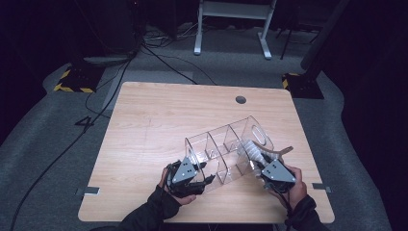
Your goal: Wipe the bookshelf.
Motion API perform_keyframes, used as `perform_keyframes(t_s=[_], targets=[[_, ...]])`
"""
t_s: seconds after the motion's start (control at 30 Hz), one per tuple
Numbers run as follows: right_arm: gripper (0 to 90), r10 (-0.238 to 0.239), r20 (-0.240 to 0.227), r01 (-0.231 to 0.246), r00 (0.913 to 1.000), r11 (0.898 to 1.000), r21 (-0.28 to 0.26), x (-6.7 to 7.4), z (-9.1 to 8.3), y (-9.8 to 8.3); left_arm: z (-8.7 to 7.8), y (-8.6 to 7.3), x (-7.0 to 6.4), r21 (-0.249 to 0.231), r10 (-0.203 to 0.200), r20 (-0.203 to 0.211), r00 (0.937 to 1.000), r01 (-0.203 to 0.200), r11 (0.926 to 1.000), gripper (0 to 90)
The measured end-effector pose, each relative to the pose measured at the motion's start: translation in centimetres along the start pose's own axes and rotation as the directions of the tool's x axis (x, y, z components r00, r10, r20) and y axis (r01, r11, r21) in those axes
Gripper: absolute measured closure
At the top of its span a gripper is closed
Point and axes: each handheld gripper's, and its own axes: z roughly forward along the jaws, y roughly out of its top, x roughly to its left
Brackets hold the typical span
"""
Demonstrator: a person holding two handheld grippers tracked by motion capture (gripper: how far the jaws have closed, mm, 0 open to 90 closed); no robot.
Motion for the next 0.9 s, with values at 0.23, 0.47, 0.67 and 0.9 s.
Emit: perform_keyframes(t_s=[0.23, 0.47, 0.67, 0.9], targets=[[72.7, 0.038, 0.075, -0.029, 0.9965, 0.993, -0.116, -1.9, -2.0, 3.0, 0.0, 0.0, 0.0, 0.003, -0.001, 0.0, 1.0, 0.001, 1.0, 47.9], [72.5, 0.018, -0.004, -0.018, 0.9998, 1.0, -0.021, -0.5, 0.7, 1.0, 0.0, 0.0, 0.0, 0.003, 0.0, 0.001, 1.0, 0.0, 1.0, 47.9], [72.4, 0.037, -0.095, -0.029, 0.9948, 0.997, 0.077, 1.3, 3.4, -1.7, 0.0, 0.0, 0.0, 0.0, 0.0, 0.003, 1.0, 0.0, 1.0, 47.9], [72.5, 0.242, -0.253, -0.197, 0.9368, 0.962, 0.191, 1.4, 4.8, -3.1, 0.0, 0.0, 0.0, -0.003, 0.0, 0.001, 1.0, 0.0, 1.0, 47.9]])
